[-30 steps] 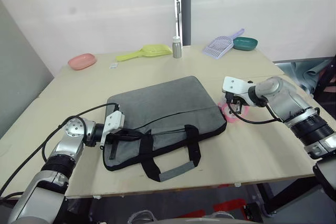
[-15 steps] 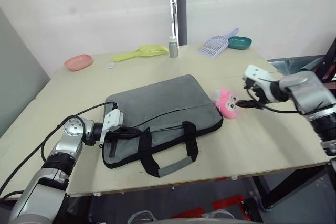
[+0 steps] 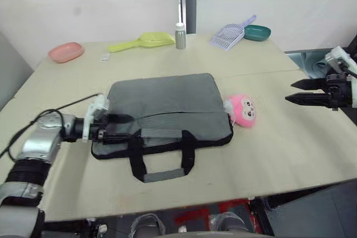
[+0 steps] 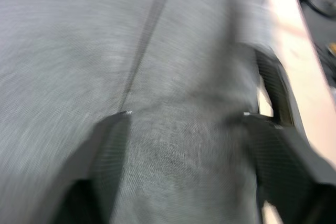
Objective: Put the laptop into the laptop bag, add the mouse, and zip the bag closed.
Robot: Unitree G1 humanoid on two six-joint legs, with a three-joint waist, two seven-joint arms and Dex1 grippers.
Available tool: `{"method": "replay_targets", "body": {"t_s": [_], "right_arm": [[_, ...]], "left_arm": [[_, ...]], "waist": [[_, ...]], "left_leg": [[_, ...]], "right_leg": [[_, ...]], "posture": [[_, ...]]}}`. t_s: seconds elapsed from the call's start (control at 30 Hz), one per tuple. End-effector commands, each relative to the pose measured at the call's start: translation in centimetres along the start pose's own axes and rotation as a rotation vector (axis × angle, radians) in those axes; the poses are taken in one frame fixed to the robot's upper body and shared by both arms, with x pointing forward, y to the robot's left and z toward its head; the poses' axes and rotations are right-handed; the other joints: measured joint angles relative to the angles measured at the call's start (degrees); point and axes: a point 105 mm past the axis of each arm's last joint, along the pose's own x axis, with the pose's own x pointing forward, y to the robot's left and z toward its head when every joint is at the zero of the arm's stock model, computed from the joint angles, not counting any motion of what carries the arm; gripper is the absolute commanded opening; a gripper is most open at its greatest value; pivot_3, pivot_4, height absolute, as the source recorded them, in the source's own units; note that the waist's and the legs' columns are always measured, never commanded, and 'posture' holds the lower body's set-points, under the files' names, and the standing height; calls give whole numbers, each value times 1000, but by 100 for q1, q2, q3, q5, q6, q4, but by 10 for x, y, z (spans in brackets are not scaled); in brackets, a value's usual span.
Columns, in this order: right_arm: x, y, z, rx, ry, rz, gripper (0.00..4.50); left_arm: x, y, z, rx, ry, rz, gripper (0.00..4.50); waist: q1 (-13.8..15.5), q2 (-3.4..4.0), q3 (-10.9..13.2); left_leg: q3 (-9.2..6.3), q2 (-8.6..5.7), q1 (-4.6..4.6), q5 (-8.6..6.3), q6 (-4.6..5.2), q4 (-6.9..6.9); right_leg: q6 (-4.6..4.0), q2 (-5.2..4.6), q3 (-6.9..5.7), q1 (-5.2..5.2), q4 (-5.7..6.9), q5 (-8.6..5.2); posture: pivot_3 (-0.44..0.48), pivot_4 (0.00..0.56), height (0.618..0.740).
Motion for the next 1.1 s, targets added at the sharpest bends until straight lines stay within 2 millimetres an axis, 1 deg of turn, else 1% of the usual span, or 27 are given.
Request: {"method": "replay_targets", "body": {"t_s": [0.03, 0.1, 0.17, 0.2, 0.27, 0.3, 0.37, 0.43, 0.5, 0.57, 0.63, 0.7, 0.77, 0.87, 0.93, 1.1], "right_arm": [[-22, 9, 10, -35, -85, -20, 4500], [-26, 10, 3, -15, -103, -26, 4500], [-25, 11, -4, 7, -114, -28, 4500], [-25, 10, -9, 22, -120, -31, 4500], [-23, 10, -13, 36, -128, -30, 4500], [-21, 10, -15, 42, -131, -31, 4500], [-19, 10, -19, 52, -139, -29, 4500], [-17, 12, -23, 59, -146, -19, 4500], [-16, 15, -26, 65, -145, -14, 4500], [-19, 17, -30, 77, -146, -18, 4500], [-22, 18, -35, 88, -141, -27, 4500], [-24, 19, -37, 96, -139, -38, 4500], [-29, 19, -39, 101, -135, -60, 4500], [-33, 19, -38, 100, -135, -79, 4500], [-35, 18, -38, 98, -132, -88, 4500], [-35, 18, -38, 98, -135, -90, 4500]], "left_arm": [[-45, 1, 45, 16, -64, 135, 4463], [-67, -3, 57, -1, -62, 195, 4463], [-87, -7, 64, -41, -63, 253, 4463], [-98, -15, 64, -77, -42, 258, 4463], [-108, -28, 64, -125, -16, 242, 4463], [-113, -32, 65, -110, -4, 244, 4463], [-128, -32, 67, -130, -3, 314, 4463], [-146, -34, 58, -143, 49, 387, 4463], [-162, -37, 47, -151, 101, 447, 4463], [-179, -39, 38, -185, 120, 509, 4463], [-191, -41, 35, -214, 105, 555, 4463], [-196, -43, 33, -228, 94, 573, 4463], [-197, -45, 31, -235, 88, 584, 4463], [-197, -45, 31, -238, 82, 596, 4463], [-197, -44, 32, -239, 78, 599, 4463], [-197, -40, 31, -247, 53, 622, 4463]], "waist": [[26, -24, 14], [72, -33, 19], [122, -35, 21], [139, -35, 21], [158, -48, 28], [169, -53, 32], [213, -62, 41], [223, -87, 58], [206, -95, 81], [187, -96, 99], [184, -96, 114], [187, -96, 116], [191, -95, 116], [181, -94, 116], [174, -94, 116], [157, -95, 116]], "left_leg": [[-4, 11, -19, -18, -13, 11], [-18, 46, -76, -69, -18, 63], [-17, 60, -89, -120, -18, 106], [-13, 61, -90, -141, -17, 125], [-4, 62, -89, -157, -8, 154], [-3, 62, -87, -161, -5, 167], [5, 62, -77, -164, 2, 195], [3, 63, -53, -168, 26, 213], [8, 63, -12, -161, 26, 228], [9, 63, 43, -163, 12, 228], [12, 63, 69, -161, 1, 228], [12, 63, 98, -163, -4, 228], [12, 63, 109, -170, -15, 230], [14, 63, 108, -164, -8, 233], [14, 63, 106, -148, 18, 233], [14, 63, 103, -137, 35, 233]], "right_leg": [[-3, 7, -14, -1, 3, -5], [-7, 31, -40, -17, -9, -7], [-18, 38, -47, -15, -10, -14], [-20, 35, -48, -13, -11, -15], [-22, 26, -48, -9, -8, -17], [-24, 22, -48, -5, -5, -19], [-30, 6, -56, 0, 0, -24], [-82, -2, -59, 17, 23, -63], [-81, -5, -47, 33, 69, -65], [-76, -7, -44, 83, 88, -70], [-75, -9, -39, 96, 102, -71], [-75, -8, -37, 118, 113, -71], [-76, -9, -34, 125, 119, -71], [-78, -8, -32, 123, 125, -70], [-78, -6, -32, 121, 125, -70], [-84, -6, -34, 119, 124, -74]], "posture": [[0, 150, 740], [0, 150, 740], [0, 150, 740], [0, 150, 740], [0, 150, 740], [0, 150, 740], [0, 150, 740], [0, 150, 740], [0, 150, 740], [0, 150, 740], [0, 150, 740], [0, 150, 740], [0, 150, 740], [0, 150, 740], [0, 150, 740], [0, 150, 740]]}}
